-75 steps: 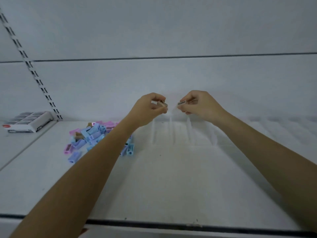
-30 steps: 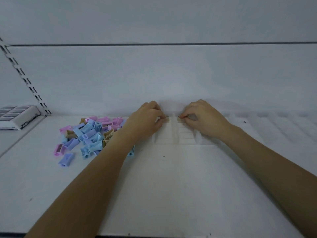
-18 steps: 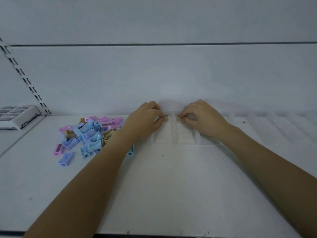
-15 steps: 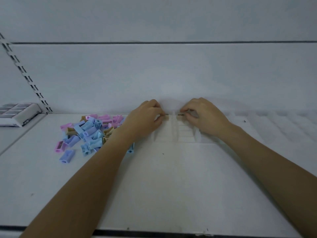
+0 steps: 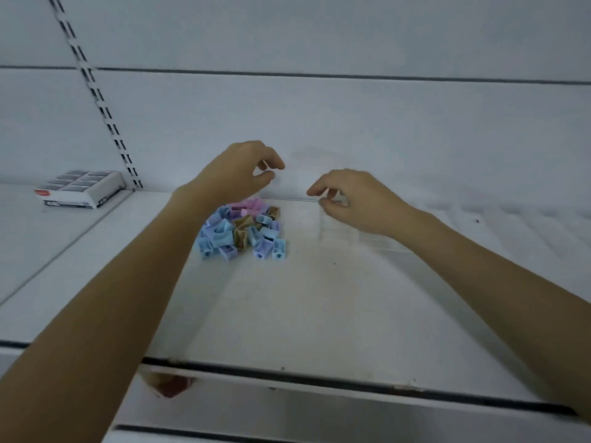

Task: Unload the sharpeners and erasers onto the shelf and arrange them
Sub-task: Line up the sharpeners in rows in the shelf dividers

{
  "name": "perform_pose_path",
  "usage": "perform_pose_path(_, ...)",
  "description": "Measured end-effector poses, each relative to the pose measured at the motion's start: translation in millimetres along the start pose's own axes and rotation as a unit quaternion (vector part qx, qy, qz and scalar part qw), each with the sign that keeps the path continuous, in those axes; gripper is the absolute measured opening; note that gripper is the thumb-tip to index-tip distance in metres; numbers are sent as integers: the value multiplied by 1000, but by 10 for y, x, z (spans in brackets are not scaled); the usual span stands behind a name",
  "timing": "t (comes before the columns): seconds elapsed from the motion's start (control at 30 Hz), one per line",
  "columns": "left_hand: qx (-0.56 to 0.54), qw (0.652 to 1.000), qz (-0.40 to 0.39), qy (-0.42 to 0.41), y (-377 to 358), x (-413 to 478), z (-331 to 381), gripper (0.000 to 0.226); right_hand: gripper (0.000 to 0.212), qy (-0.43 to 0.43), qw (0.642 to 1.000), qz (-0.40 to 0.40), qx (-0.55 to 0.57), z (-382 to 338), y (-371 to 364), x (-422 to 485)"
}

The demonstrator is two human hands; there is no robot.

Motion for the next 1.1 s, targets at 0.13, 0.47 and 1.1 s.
perform_pose_path(0.13,-24,996,-86,1,167,-283,-280,13,20,3,998,-65,14,-313,-267,96)
perform_pose_path(0.47,21,983,-182,-8,210,-649,-884,25,29,-36,995,-84,-43,-839,-771,330)
perform_pose_path(1.1,-191,981,-24,9,120,-865,-1283,33,23,-93,966,111,212,-1048,-917,378)
Point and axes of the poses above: each hand's wrist, its own x-axis towards the middle knuckle, its own y-axis out of the back of the hand, z = x × y, the point moved 1 cm from there along x, towards the middle knuckle, and after that the axes turned 11 degrees about x, right-handed, at the moved point
